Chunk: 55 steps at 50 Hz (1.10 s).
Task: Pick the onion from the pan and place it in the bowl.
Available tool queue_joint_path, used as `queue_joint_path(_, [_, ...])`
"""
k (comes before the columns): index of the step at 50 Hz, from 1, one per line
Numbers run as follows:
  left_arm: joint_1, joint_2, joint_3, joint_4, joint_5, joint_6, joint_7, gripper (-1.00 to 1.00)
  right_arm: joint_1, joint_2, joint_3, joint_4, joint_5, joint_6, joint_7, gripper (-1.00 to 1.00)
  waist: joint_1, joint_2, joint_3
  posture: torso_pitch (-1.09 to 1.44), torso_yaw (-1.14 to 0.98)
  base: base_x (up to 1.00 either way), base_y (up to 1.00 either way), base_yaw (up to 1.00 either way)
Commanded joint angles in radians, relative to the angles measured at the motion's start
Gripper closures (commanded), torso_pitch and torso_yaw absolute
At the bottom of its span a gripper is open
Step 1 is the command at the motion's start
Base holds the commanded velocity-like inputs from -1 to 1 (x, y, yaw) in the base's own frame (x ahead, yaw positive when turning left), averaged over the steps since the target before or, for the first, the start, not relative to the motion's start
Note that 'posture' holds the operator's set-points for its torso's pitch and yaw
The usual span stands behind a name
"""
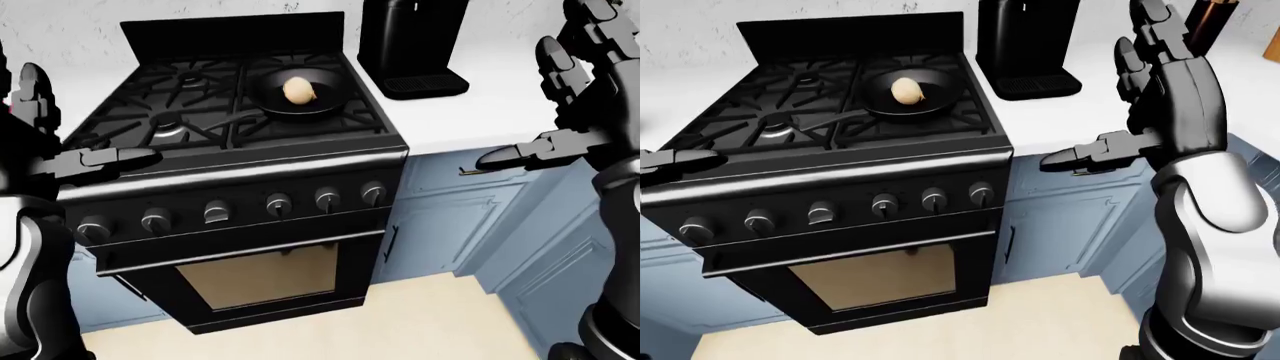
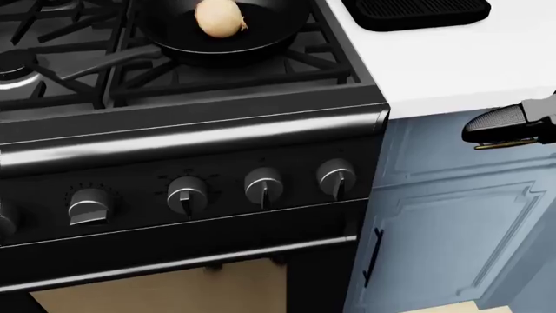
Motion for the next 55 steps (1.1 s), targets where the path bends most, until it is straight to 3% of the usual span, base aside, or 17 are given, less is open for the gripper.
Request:
queue_joint_path(1, [-0.027,0.028,0.028,-0.030,0.003,-0.026,0.003,-1.00,-0.034,-0.016,-0.006,-0.026,0.001,-0.023,-0.002,-1.00,0.007,-0.014,-0.027,0.00,0.00,0.16,0.15,0.00])
queue_joint_path(7, [-0.023,0.024,0.025,-0.030,0.008,-0.030,0.002,-1.00,-0.027,-0.012,-0.005,-0.029,-0.001,-0.028,0.000,-1.00,-0.001,0.039,-0.015,0.00,0.00,0.16,0.15,0.00])
queue_joint_path(10, [-0.023,0.024,0.027,-0.030,0.007,-0.030,0.001,-1.00,-0.029,-0.013,-0.005,-0.026,-0.002,-0.029,0.001,-1.00,-0.008,0.127,-0.036,0.00,0.00,0.16,0.14,0.00])
queue_joint_path(21, [-0.022,0.024,0.028,-0.034,0.007,-0.028,-0.001,-1.00,-0.034,-0.015,-0.006,-0.029,-0.002,-0.025,0.000,-1.00,0.015,0.023,-0.017,0.00,0.00,0.16,0.13,0.00])
queue_joint_path(24, [-0.023,0.024,0.027,-0.034,0.007,-0.027,0.000,-1.00,-0.036,-0.016,-0.004,-0.029,-0.002,-0.024,0.000,-1.00,0.023,-0.024,-0.036,0.00,0.00,0.16,0.11,0.00])
queue_joint_path(25, [-0.023,0.023,0.026,-0.035,0.008,-0.027,0.000,-1.00,-0.038,-0.017,-0.005,-0.029,-0.001,-0.022,0.000,-1.00,0.010,0.000,-0.028,0.00,0.00,0.16,0.11,0.00])
queue_joint_path(27, [-0.027,0.025,0.027,-0.036,0.006,-0.023,0.001,-1.00,-0.042,-0.019,-0.004,-0.029,-0.001,-0.019,0.000,-1.00,0.010,-0.014,-0.025,0.00,0.00,0.16,0.11,0.00])
queue_joint_path(32, [-0.028,0.026,0.028,-0.039,0.004,-0.020,0.003,-1.00,-0.047,-0.022,-0.002,-0.025,-0.002,-0.020,0.001,-1.00,0.004,0.024,-0.019,0.00,0.00,0.16,0.11,0.00])
queue_joint_path(35, [-0.028,0.028,0.029,-0.038,0.003,-0.020,0.003,-1.00,-0.049,-0.023,-0.005,-0.026,-0.001,-0.018,0.000,-1.00,-0.005,0.075,-0.019,0.00,0.00,0.16,0.11,0.00])
queue_joint_path(36, [-0.028,0.027,0.029,-0.037,0.004,-0.021,0.003,-1.00,-0.049,-0.023,-0.005,-0.026,0.000,-0.017,0.000,-1.00,-0.007,0.110,-0.030,0.00,0.00,0.16,0.10,0.00])
queue_joint_path(37, [-0.027,0.027,0.028,-0.037,0.004,-0.021,0.003,-1.00,-0.045,-0.023,-0.004,-0.026,-0.002,-0.021,0.001,-1.00,-0.011,0.118,-0.044,0.00,0.00,0.16,0.11,0.00])
queue_joint_path(39, [-0.028,0.028,0.029,-0.037,0.004,-0.020,0.003,-1.00,-0.045,-0.023,-0.006,-0.026,-0.001,-0.020,0.000,-1.00,0.000,0.108,-0.019,0.00,0.00,0.16,0.11,0.00])
queue_joint_path(46, [-0.027,0.029,0.031,-0.037,0.004,-0.022,0.002,-1.00,-0.040,-0.021,-0.004,-0.025,-0.003,-0.027,0.001,-1.00,0.011,0.043,-0.019,0.00,0.00,0.16,0.11,0.00])
queue_joint_path(50, [-0.025,0.029,0.032,-0.039,0.003,-0.023,0.002,-1.00,-0.039,-0.020,-0.004,-0.023,-0.004,-0.030,0.002,-1.00,0.017,-0.048,-0.038,0.00,0.00,0.16,0.11,0.00])
queue_joint_path(51, [-0.024,0.029,0.033,-0.039,0.003,-0.023,0.002,-1.00,-0.038,-0.020,-0.004,-0.022,-0.005,-0.032,0.002,-1.00,0.007,0.002,-0.025,0.00,0.00,0.16,0.11,0.00])
queue_joint_path(52, [-0.024,0.029,0.033,-0.039,0.003,-0.023,0.002,-1.00,-0.037,-0.020,-0.004,-0.022,-0.006,-0.033,0.002,-1.00,0.012,-0.020,-0.025,0.00,0.00,0.16,0.12,0.00])
queue_joint_path(55, [-0.023,0.029,0.034,-0.040,0.002,-0.023,0.002,-1.00,-0.039,-0.021,-0.004,-0.023,-0.007,-0.032,0.003,-1.00,0.006,-0.008,-0.033,0.00,0.00,0.16,0.11,0.00])
